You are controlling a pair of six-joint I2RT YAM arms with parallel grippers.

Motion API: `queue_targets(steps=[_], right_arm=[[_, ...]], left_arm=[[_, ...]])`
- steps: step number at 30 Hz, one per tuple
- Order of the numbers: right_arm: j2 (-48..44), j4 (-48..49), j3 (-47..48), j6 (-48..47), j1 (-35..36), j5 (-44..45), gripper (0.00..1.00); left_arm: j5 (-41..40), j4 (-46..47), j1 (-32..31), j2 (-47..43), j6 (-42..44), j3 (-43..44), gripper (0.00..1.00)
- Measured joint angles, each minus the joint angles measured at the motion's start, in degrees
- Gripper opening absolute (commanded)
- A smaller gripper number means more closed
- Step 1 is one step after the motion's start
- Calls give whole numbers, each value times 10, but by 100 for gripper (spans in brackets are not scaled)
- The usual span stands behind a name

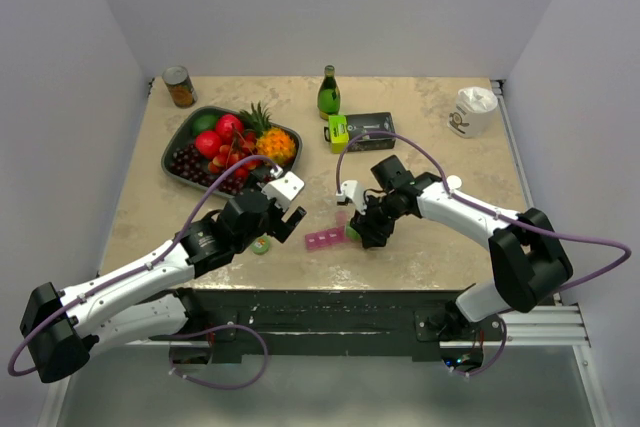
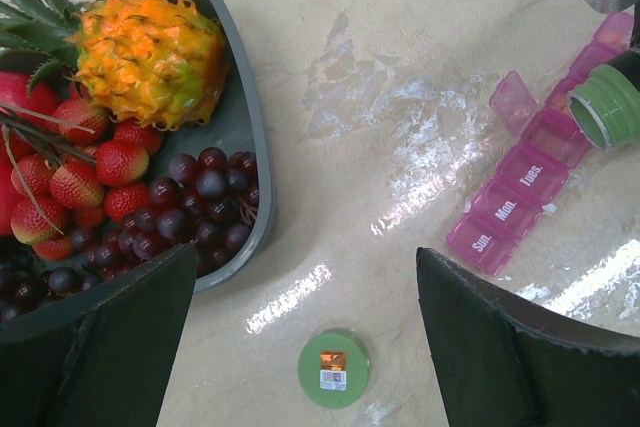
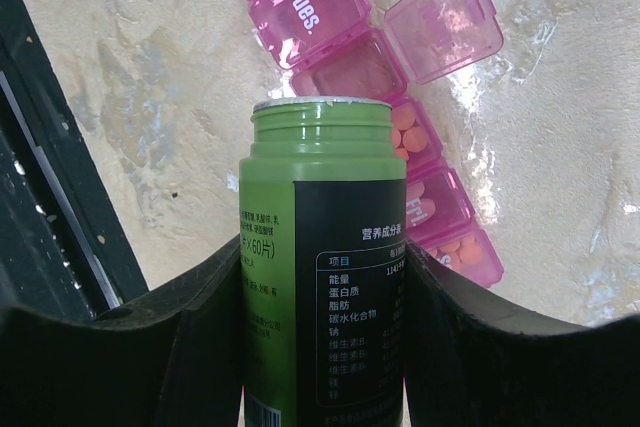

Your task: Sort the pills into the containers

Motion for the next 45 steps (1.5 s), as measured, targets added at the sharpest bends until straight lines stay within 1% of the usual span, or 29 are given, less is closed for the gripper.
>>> queue_targets(steps=[45], right_arm=[[37,-47,42,32,21,41,0]], left_arm=[[9,0,0,0,0,0,95]])
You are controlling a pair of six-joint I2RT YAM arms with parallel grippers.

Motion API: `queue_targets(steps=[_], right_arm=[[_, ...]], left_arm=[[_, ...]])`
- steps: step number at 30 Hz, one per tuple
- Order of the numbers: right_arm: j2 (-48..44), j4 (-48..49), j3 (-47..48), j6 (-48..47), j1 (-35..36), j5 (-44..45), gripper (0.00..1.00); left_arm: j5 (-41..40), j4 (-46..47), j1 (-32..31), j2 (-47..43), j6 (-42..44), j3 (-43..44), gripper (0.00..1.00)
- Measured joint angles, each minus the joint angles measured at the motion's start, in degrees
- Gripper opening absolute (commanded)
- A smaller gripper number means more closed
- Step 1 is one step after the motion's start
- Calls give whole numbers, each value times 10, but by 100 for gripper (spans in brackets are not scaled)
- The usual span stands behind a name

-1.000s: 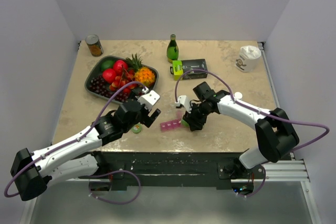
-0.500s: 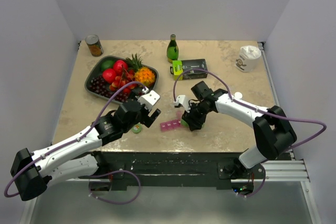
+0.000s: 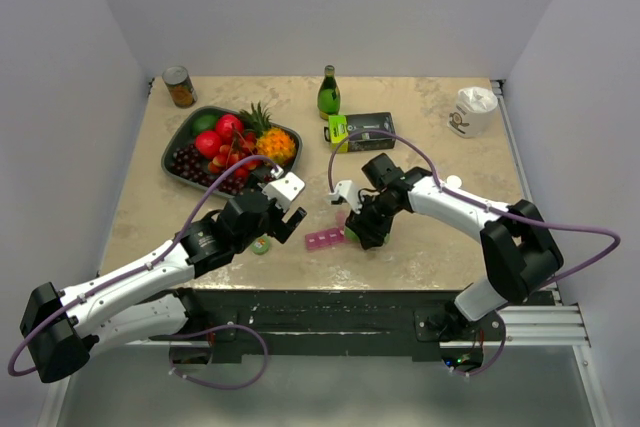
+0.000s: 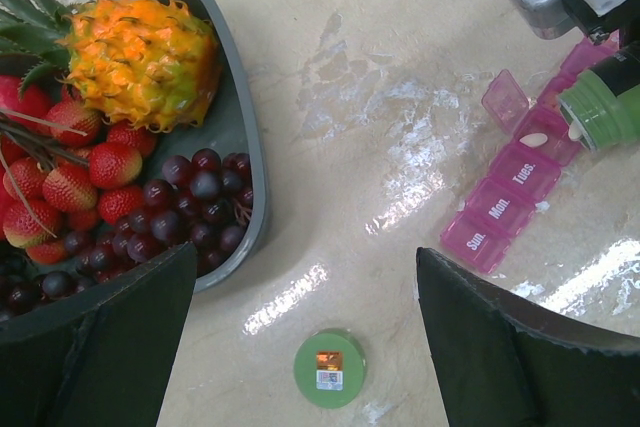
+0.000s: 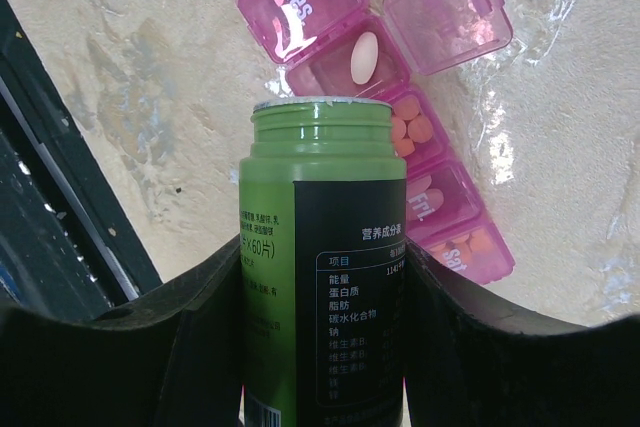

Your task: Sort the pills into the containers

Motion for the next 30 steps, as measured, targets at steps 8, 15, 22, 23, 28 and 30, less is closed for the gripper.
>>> queue_targets(steps=[8,15,22,23,28,30], right_arm=[[1,-11,13,3,4,4,0],[6,-17,18,6,8,10,0],[16,-23,23,11,12,16,0],[18,-24,25,13,12,17,0],[20,-26,29,16,15,19,0],[20,-26,29,17,16,19,0]], left_arm=[[3,0,0,0,0,0,95],[5,0,0,0,0,0,95],[8,0,0,0,0,0,95],[9,0,0,0,0,0,95],[9,0,0,0,0,0,95],[9,0,0,0,0,0,95]])
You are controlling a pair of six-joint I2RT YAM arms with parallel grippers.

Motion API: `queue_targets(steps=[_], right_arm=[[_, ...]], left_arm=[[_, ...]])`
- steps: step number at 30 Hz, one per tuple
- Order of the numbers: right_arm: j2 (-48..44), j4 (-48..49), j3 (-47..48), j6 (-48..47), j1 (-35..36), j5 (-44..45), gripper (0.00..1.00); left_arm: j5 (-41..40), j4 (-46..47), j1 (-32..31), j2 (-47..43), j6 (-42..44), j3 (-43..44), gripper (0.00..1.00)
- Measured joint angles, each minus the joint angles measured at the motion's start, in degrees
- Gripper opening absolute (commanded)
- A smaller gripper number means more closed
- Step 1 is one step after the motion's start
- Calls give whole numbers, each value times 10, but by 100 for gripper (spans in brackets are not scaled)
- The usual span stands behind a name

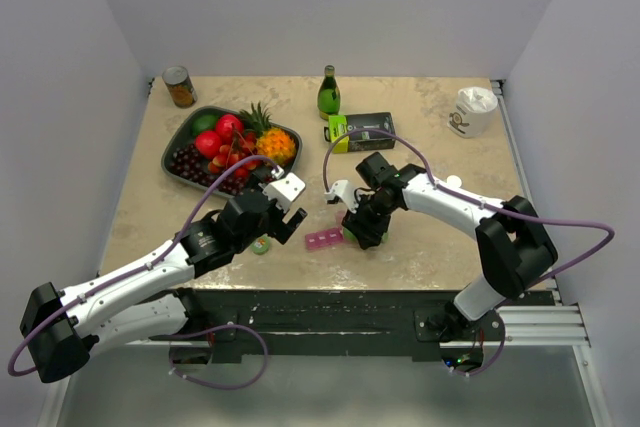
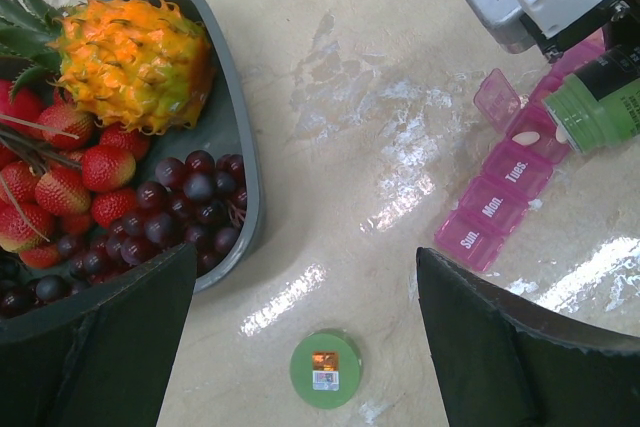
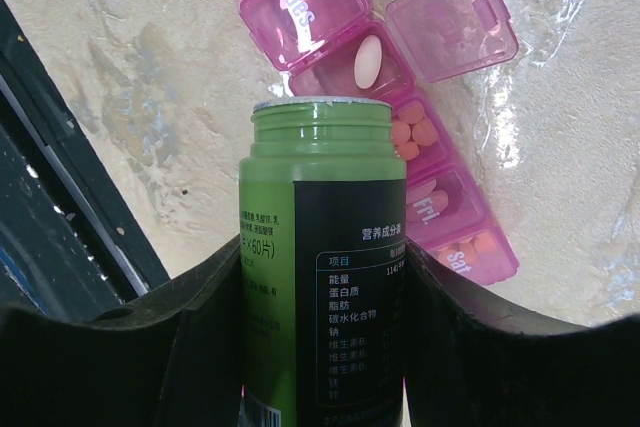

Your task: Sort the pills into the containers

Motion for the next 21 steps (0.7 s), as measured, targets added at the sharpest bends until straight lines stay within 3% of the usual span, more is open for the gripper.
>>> queue_targets(steps=[21], right_arm=[[12,-11,10,10,3,11,0]], left_arm=[[0,0,0,0,0,0,95]])
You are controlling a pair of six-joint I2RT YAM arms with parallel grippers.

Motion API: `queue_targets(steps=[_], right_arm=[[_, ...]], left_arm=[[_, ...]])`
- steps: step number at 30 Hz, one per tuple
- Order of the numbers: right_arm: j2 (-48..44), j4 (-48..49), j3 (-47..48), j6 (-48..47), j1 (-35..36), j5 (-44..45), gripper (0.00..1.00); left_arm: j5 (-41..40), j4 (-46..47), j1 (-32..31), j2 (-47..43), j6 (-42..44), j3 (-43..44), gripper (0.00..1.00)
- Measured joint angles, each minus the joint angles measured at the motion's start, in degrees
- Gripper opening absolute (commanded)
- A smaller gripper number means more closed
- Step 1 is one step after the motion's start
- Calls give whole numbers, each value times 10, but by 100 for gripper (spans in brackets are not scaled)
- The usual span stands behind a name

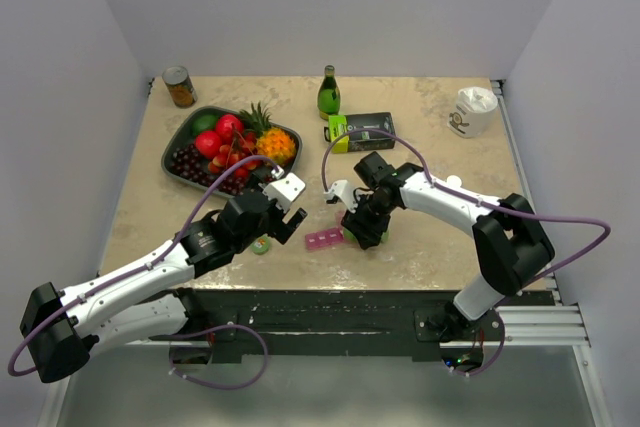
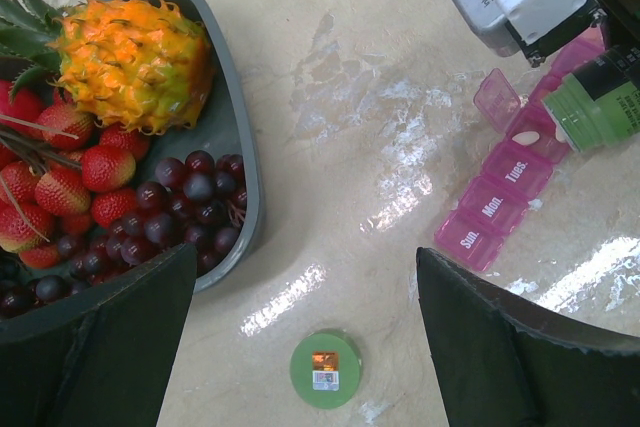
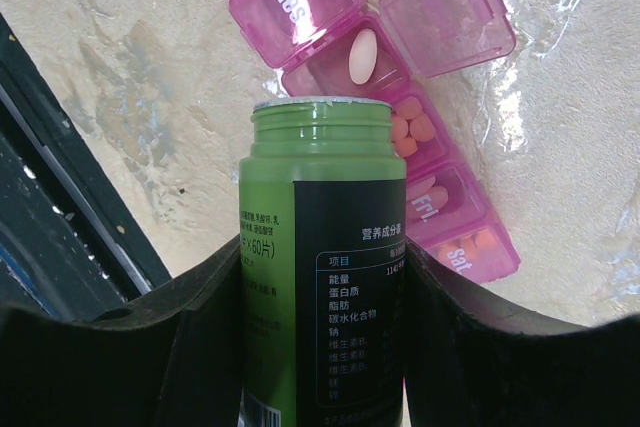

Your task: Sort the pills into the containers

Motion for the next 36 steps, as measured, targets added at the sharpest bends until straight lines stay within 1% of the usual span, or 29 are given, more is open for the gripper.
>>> queue_targets(steps=[36], right_arm=[[7,-9,18,14,5,19,0]], left_arm=[[2,0,0,0,0,0,95]])
